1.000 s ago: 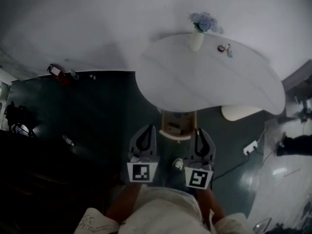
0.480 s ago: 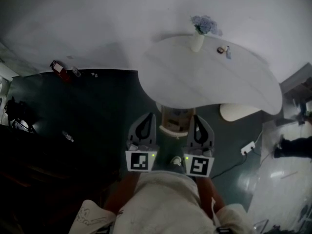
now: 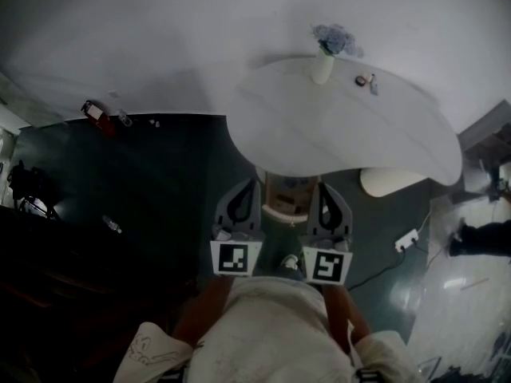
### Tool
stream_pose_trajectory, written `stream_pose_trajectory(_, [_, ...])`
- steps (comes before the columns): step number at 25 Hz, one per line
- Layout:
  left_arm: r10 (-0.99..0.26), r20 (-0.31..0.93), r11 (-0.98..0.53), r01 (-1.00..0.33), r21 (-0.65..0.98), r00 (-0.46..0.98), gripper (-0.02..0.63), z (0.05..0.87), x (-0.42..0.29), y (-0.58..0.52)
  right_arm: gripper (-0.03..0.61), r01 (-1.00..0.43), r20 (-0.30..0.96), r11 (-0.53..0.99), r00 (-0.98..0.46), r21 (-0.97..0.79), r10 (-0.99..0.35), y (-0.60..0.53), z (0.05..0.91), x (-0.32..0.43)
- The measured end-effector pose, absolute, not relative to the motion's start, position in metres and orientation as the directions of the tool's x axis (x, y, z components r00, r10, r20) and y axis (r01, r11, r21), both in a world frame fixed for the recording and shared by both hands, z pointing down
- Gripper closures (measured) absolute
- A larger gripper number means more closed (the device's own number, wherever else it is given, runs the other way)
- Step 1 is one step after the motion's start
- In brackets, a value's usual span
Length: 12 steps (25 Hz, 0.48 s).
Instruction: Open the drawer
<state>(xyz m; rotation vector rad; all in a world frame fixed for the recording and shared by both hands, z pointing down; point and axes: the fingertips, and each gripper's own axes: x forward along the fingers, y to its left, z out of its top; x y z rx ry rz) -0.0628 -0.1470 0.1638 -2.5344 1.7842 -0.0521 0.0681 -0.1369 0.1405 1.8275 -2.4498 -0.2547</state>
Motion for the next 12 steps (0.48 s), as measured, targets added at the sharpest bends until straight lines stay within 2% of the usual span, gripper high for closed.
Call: stream_pose_trajectory(12, [-0.941,0.000,-0.338,-0.940,-0.048,0.338,0.614,0.1640,-0.0645,-0.1475,0.572,-0.943,-0.023,0.266,-0.276,0.199,-0.961,-0.1361,0.1408,0.0707])
